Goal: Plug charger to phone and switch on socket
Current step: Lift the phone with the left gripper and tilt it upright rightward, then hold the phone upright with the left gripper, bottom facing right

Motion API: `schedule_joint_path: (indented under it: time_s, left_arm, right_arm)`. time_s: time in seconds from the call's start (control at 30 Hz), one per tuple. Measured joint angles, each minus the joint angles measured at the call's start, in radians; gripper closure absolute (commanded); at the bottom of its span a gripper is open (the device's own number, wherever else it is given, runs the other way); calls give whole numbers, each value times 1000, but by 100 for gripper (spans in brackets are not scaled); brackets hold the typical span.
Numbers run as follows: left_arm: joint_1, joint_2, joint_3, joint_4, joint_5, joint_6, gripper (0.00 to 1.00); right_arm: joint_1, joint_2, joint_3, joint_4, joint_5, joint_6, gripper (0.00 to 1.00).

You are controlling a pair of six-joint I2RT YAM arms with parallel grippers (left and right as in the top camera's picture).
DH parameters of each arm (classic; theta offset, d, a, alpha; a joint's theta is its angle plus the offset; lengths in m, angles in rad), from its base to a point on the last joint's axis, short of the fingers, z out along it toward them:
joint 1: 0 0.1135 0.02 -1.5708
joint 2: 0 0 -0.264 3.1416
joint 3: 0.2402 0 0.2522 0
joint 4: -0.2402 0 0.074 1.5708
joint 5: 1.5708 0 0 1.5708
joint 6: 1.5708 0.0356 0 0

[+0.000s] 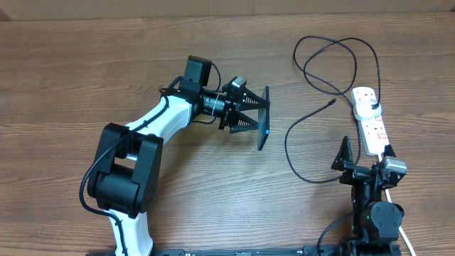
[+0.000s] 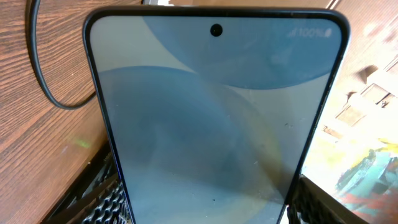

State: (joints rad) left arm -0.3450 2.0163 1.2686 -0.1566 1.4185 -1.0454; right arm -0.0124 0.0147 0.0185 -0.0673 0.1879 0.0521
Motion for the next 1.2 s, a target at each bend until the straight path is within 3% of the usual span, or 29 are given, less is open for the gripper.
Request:
schedule_joint_path:
  time_s: [1.2]
  left_arm:
    - [0,0,0,8,0,0,70]
  right_arm:
    - [0,0,0,0,0,0,0]
